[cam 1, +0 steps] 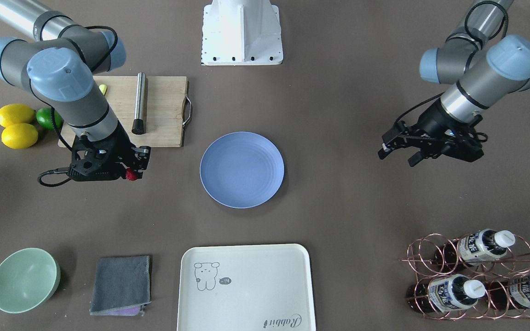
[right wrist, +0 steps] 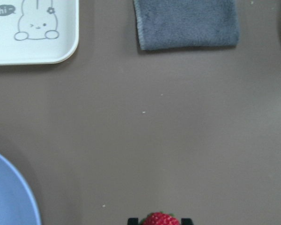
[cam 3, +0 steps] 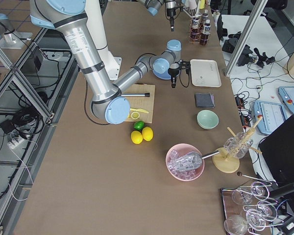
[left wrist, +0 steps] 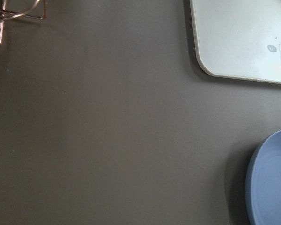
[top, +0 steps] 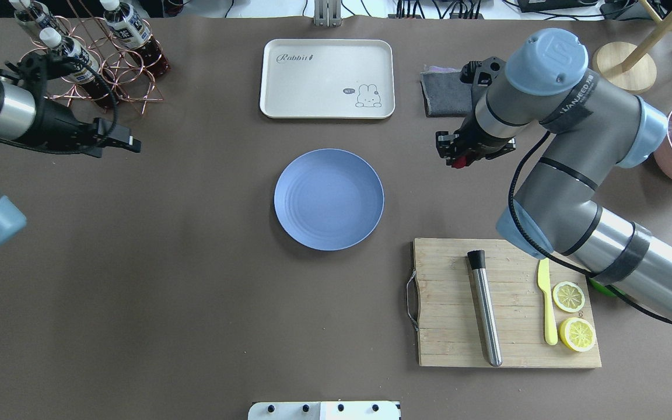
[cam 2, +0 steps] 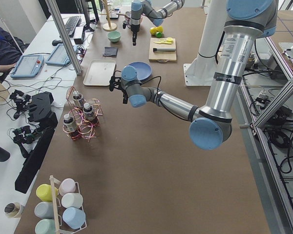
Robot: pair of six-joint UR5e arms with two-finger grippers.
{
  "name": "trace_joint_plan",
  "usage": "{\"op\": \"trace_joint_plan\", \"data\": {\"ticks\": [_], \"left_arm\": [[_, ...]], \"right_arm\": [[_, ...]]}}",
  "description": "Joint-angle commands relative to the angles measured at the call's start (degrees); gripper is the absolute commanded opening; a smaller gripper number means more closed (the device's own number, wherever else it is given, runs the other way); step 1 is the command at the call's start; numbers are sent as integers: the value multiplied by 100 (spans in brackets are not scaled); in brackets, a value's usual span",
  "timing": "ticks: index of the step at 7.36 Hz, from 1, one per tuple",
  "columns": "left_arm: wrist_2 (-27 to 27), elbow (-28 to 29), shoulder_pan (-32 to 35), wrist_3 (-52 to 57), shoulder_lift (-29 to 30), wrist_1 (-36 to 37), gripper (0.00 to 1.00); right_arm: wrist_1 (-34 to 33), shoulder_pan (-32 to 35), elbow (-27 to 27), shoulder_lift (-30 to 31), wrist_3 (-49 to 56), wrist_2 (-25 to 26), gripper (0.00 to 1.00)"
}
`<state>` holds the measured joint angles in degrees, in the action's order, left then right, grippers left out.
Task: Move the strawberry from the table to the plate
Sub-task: 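Carry the strawberry with the right gripper over the blue plate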
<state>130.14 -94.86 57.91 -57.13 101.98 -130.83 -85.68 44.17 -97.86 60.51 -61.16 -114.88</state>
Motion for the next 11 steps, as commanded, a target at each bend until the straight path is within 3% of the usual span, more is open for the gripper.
{"op": "trace_joint_plan", "data": {"ticks": [1,3,4,6,8,11], "left_arm": [[685,-24,1260,1993,-458,1028,98],[977,-23,2177,3729,-609,2075,98],[1004,-32,2354,4153,-722,2271,98],[1109,-23,2461,4289,-793,2308,98],[1189,-15,2470,4289,-802,2317,98],[1189,-41,2479,4289,-960,2281,98]], "right_arm": [[-141,-538,4,-451,-885,332,0],[-142,-1197,301,-1003,-1589,860,0],[-124,-1417,782,-1441,-1801,1228,0],[-71,-1542,1496,-1954,-2091,1345,0],[103,-1595,1717,-1947,-2093,1635,0],[597,-1595,2105,-1947,-2049,1636,0]]}}
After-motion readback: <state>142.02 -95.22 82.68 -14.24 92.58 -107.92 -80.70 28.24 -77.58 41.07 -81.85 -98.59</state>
